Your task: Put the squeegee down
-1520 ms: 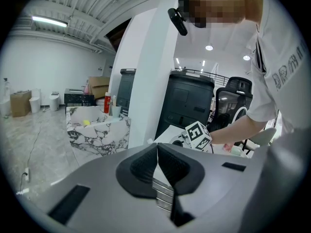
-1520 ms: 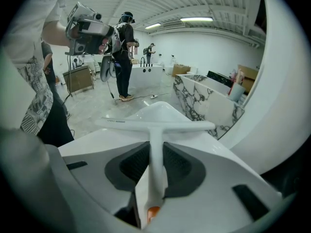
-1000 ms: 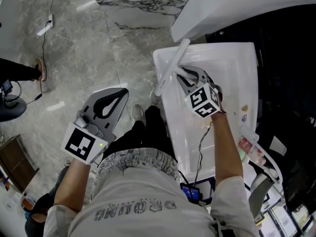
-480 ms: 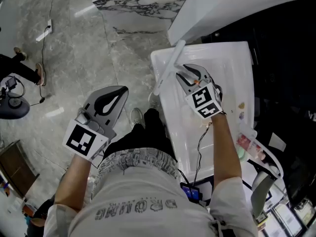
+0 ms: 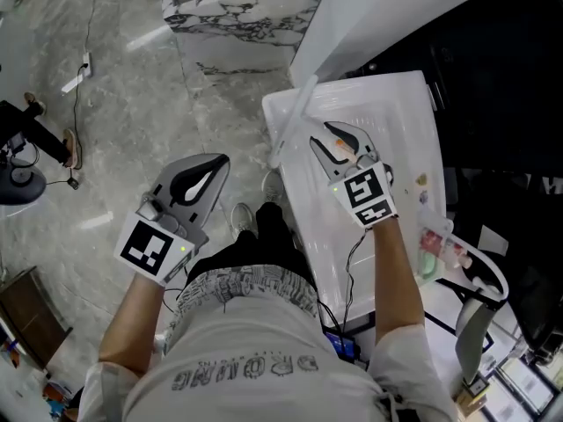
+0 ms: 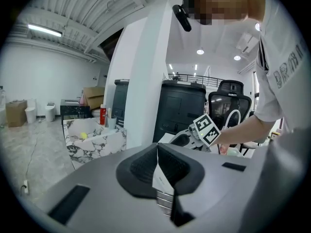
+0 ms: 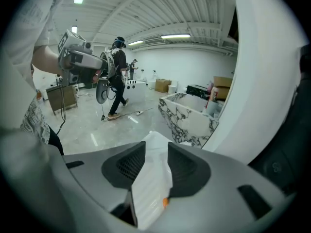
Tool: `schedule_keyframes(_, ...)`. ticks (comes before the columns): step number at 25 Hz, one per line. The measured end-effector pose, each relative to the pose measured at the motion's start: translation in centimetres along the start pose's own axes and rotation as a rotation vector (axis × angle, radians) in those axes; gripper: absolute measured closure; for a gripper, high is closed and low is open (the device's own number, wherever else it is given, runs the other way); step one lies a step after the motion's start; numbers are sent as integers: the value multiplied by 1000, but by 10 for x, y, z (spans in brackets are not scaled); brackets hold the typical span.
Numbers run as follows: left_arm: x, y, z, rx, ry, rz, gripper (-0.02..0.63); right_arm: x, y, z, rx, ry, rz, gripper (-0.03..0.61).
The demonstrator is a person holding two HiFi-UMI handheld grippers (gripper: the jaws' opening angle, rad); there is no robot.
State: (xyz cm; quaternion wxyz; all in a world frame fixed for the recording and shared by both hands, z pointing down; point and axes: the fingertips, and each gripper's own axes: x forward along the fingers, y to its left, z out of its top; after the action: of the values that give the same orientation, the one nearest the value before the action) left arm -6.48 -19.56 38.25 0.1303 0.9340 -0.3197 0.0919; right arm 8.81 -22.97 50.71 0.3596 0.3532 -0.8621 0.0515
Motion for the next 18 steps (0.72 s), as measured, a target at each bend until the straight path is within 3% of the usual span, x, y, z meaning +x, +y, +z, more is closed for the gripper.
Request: schedule_keyframes(18,-29,-23,29,47,-79,-32,594,-67,28,49,96,-143,-111,457)
